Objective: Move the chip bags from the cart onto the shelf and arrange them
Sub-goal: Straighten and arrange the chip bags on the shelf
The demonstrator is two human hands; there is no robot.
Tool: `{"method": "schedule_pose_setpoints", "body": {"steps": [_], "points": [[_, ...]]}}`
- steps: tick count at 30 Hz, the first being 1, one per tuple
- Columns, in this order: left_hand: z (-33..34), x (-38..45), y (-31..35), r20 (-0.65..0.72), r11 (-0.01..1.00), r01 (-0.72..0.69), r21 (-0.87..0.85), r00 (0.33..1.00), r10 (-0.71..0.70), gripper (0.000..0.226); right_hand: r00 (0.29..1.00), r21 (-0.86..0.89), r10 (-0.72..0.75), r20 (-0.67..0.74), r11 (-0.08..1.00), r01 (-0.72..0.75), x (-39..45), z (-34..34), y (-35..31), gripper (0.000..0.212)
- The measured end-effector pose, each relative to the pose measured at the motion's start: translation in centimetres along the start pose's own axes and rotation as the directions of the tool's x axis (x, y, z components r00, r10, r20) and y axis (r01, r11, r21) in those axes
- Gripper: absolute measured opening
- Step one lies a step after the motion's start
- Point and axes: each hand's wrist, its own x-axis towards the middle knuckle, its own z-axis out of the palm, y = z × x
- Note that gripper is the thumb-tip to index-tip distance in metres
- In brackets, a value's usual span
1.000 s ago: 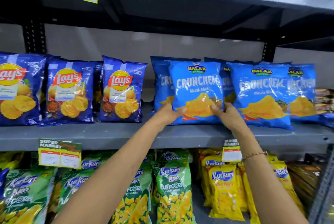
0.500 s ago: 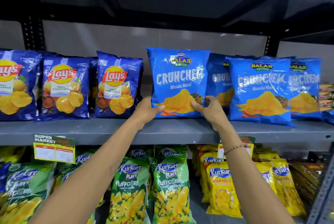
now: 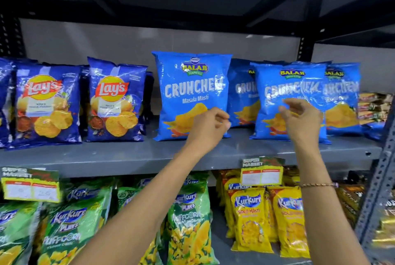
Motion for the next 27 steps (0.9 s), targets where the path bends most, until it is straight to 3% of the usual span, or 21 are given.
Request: {"method": "schedule_pose_setpoints", "body": {"steps": [3,8,12,17,19,23,27], "points": [[3.9,3.0,1.3,0.196,0.990,0.102,-0.101,0.977,-0.081,0.047,0.993,-0.079,0.101,-0.065,0.991,-0.106,2.5,-4.2,3.3,0.045],[9.7,6.7,0.7,0.400,0.964,0.262,-0.053,0.890,-0.220,0.055,0.927,-0.139,0.312,0.210,0.948,-0.287,5.0,-7.8,7.4,0.056],[11.0,6.2,1.7,0.233,0.976,0.219,0.007,0.949,-0.215,0.043,0.921,-0.178,0.289,0.262,0.952,-0.248,5.3,-7.6,8.1,0.051],[10.4,4.7,1.2,-0.017,0.971,0.203,0.128,0.979,-0.202,0.040,0.912,-0.051,0.293,0.288,0.955,-0.291,5.5,-4.9,8.4,0.051],[10.3,4.6,0.9,-0.034,0.967,0.217,0.136,0.976,-0.214,0.042,0.896,-0.016,0.310,0.317,0.947,-0.322,5.7,-4.0,8.4,0.054],[10.2,4.8,1.5,0.002,0.953,0.275,0.124,0.961,-0.277,0.068,0.872,0.048,0.333,0.360,0.926,-0.374,6.4,-3.4,8.7,0.060],[10.1,4.9,2.0,0.021,0.940,0.313,0.136,0.948,-0.319,0.066,0.863,0.064,0.325,0.388,0.924,-0.377,6.4,-3.2,8.9,0.062]]}}
